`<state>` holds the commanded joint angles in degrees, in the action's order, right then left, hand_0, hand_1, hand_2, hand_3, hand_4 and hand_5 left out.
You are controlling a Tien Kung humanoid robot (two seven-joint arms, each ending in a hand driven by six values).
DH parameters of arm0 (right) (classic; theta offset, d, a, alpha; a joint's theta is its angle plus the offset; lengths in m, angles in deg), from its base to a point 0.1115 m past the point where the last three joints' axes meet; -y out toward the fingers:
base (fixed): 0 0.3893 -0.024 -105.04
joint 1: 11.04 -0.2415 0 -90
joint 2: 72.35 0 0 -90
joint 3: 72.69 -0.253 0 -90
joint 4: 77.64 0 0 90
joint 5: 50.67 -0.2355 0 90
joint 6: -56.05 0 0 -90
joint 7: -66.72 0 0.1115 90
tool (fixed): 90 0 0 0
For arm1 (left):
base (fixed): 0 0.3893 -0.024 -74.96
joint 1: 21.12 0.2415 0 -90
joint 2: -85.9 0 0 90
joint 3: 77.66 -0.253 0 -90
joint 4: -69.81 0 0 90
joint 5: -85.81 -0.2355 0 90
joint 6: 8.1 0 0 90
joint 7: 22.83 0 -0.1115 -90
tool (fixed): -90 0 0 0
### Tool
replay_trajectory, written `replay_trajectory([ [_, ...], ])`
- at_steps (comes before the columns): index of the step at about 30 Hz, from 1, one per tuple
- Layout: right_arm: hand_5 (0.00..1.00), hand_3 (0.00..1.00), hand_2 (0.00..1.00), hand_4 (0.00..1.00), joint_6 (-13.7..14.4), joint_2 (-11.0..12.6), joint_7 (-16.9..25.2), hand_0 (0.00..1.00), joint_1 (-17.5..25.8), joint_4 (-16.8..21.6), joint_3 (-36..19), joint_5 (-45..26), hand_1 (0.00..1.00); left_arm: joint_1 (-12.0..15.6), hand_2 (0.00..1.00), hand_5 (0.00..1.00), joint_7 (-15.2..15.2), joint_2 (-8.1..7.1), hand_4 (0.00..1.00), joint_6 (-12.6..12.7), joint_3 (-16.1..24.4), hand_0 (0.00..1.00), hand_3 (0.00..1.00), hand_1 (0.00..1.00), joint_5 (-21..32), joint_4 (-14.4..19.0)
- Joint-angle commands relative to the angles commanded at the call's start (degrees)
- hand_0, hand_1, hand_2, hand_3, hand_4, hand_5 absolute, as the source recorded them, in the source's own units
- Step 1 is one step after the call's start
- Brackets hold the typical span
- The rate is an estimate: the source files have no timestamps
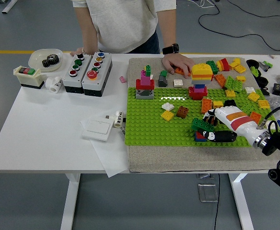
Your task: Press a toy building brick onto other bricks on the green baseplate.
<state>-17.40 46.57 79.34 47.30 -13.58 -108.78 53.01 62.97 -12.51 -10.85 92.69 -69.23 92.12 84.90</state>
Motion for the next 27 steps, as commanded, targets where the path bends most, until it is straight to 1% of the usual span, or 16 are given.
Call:
replay_trajectory([
  [13,0.565,0.497,0.449,0.646,0.93,0.45,3.01,0.36,-0.27,-0.53,0.57,1.0,0.37,-0.07,0.772,0.829,0.04,-0.03,0.845,0.01,0.09,0.515,0.795,0.611,-0.19,0.02],
  [18,0.561,0.495,0.449,0.639,2.22,0.71,4.98,0.36,-0.97,-0.79,1.33,3.09,0.368,-0.12,0.772,0.829,0.1,-0.02,0.844,0.03,0.16,0.516,0.795,0.613,-0.3,0.03],
  [27,0.55,0.496,0.448,0.624,5.62,0.54,7.67,0.358,-1.89,-1.75,2.32,4.61,0.373,0.01,0.773,0.829,0.18,0.04,0.844,0.09,0.31,0.516,0.795,0.613,-0.47,0.05],
])
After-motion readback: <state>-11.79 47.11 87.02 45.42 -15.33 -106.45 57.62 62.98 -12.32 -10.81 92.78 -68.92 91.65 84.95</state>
